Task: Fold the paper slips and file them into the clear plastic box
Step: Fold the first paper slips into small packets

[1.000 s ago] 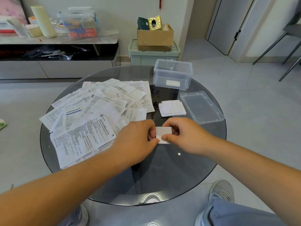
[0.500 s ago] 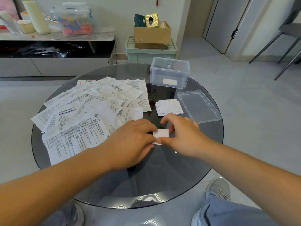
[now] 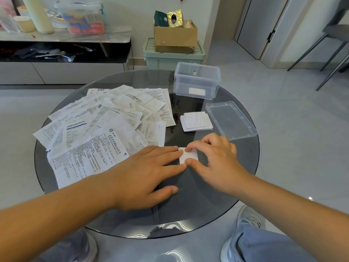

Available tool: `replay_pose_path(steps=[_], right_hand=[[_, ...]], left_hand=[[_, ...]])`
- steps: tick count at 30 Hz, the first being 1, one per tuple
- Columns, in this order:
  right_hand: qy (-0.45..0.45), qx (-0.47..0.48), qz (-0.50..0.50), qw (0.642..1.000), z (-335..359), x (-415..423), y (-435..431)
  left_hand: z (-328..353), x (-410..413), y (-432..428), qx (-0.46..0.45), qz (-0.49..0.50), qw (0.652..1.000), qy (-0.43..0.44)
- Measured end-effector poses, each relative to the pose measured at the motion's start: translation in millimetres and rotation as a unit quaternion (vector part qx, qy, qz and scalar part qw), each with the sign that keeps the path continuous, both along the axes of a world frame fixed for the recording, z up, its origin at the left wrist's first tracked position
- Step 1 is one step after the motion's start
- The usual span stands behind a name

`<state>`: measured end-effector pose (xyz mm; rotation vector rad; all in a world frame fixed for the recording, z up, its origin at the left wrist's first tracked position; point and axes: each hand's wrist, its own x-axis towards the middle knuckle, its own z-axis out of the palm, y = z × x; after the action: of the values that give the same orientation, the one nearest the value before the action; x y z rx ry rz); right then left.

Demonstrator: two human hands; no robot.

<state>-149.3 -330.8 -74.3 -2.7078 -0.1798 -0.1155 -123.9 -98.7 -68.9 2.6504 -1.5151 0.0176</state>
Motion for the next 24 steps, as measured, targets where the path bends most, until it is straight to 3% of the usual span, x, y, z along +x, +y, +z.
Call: replay_pose_path(steps=[10, 24], right_hand=[[0.077, -0.011, -0.038, 0.996, 10, 6, -16], [0.107, -0.038, -0.036, 0.993, 16, 9, -16]], left_hand=[[-1, 1, 0, -0.012, 0.017, 1.0, 0.009], [1, 7, -6, -0.03, 0.008, 1.0, 0.004]])
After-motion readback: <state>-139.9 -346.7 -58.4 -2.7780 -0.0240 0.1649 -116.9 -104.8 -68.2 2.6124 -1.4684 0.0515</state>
